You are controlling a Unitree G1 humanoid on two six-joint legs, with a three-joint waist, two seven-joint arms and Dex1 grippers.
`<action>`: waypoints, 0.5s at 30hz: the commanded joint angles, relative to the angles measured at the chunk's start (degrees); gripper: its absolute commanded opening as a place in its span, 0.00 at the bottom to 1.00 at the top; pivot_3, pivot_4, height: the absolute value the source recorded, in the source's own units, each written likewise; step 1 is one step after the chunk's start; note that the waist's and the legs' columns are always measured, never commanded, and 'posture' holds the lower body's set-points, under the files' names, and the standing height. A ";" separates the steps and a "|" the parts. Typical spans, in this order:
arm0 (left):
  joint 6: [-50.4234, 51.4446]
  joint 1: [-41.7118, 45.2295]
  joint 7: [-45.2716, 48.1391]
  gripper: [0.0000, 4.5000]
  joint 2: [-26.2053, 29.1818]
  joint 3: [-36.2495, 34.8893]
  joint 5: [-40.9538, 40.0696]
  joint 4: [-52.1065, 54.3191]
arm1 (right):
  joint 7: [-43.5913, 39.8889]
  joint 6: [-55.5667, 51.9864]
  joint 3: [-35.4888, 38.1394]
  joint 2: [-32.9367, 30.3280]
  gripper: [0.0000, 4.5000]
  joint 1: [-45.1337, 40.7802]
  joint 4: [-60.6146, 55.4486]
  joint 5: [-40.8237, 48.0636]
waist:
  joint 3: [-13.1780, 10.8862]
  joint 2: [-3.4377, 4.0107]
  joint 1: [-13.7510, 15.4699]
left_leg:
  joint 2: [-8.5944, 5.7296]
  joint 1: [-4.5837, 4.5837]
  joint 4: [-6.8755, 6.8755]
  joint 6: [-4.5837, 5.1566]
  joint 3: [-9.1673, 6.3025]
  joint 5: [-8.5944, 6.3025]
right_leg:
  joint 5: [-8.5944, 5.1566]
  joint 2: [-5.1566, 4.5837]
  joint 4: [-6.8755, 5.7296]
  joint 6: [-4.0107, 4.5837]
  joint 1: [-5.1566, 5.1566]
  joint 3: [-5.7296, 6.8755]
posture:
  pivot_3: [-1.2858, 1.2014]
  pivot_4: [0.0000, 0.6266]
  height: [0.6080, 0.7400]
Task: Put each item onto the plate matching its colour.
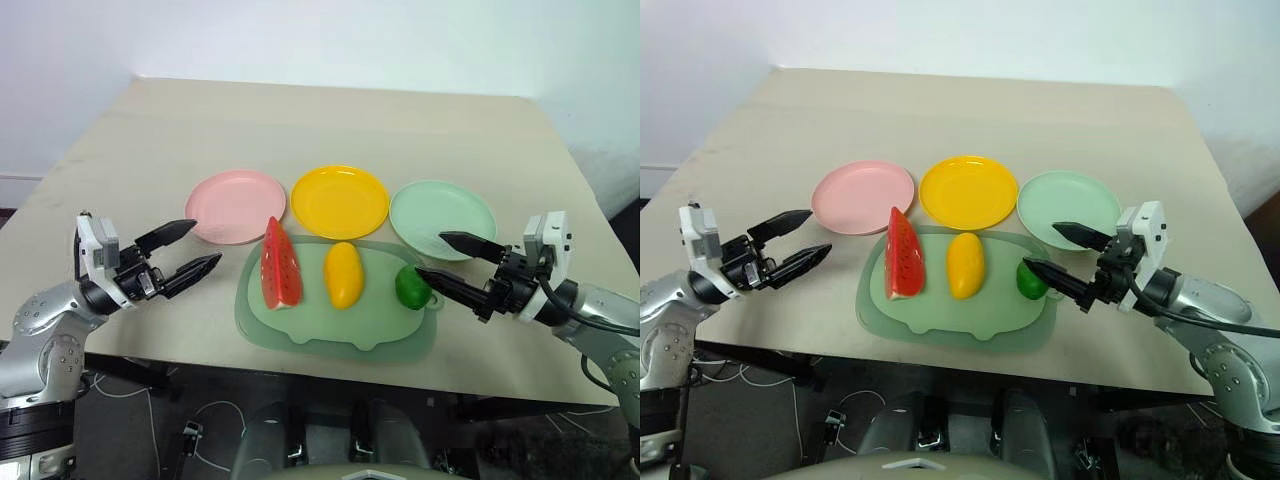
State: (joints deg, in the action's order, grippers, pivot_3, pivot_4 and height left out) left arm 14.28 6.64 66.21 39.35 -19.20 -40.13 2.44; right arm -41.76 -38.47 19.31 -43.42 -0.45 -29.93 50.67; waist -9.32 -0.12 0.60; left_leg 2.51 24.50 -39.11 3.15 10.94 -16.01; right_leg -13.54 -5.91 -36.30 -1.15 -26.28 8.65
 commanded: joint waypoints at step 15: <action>6.30 5.23 1.33 0.99 3.45 5.69 1.86 3.79 | -0.58 -0.48 3.94 -2.27 1.00 1.94 -2.76 1.40 | -0.09 0.01 0.12 | 0.00 0.02 0.09 -0.11 0.00 0.06 | 0.00 0.00 0.07 0.00 -0.01 0.00 | 0.52 0.24 0.67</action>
State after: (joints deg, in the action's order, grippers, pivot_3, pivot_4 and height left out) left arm 19.99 10.47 68.13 42.52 -13.80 -38.09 3.53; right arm -42.33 -38.93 21.31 -45.11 1.34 -30.34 50.96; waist -9.40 -0.12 0.72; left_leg 2.51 24.52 -39.02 3.05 10.94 -15.95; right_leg -13.54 -5.92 -36.23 -1.15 -26.30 8.65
